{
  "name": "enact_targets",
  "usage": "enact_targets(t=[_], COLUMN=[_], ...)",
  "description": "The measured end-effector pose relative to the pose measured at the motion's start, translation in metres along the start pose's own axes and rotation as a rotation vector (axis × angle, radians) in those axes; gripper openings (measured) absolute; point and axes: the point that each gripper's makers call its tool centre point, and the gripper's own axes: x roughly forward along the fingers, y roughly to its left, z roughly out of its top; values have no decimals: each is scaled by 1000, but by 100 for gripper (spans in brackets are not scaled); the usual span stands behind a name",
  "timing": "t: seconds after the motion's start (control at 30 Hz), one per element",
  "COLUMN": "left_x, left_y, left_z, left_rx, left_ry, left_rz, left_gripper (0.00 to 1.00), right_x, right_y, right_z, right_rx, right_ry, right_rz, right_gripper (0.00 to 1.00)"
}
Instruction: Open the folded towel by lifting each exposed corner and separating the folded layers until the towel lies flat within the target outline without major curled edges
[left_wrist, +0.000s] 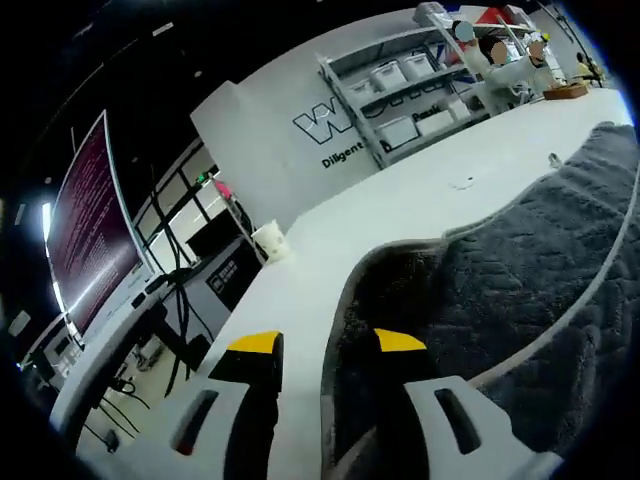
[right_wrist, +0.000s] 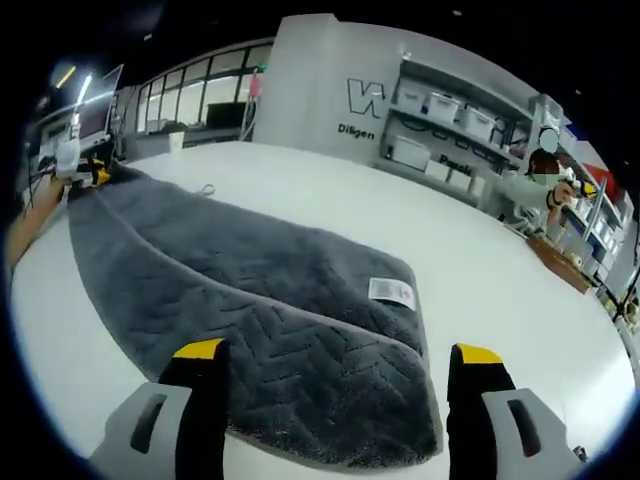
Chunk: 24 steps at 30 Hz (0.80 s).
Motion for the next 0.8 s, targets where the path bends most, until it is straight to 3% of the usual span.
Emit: enact_targets(t=[0.13, 0.33, 0.67, 0.8], left_x=[4, 13, 12, 4], left_y=[9, 15, 17, 9], left_z=[0, 0, 3, 15], left_rx=[-12, -2, 12, -7], left_ry=[-4, 4, 4, -40], left_rz=[34, 48, 55, 12], left_gripper=[41, 42, 44, 46], right_x=[1, 2, 3, 2], right_y=[1, 2, 3, 3], right_z=[0, 0, 0, 0], right_rx=[-1, -3, -2, 0], right_ry=[1, 4, 5, 3], right_rz=[3, 8, 11, 10], right_gripper=[90, 89, 88, 88])
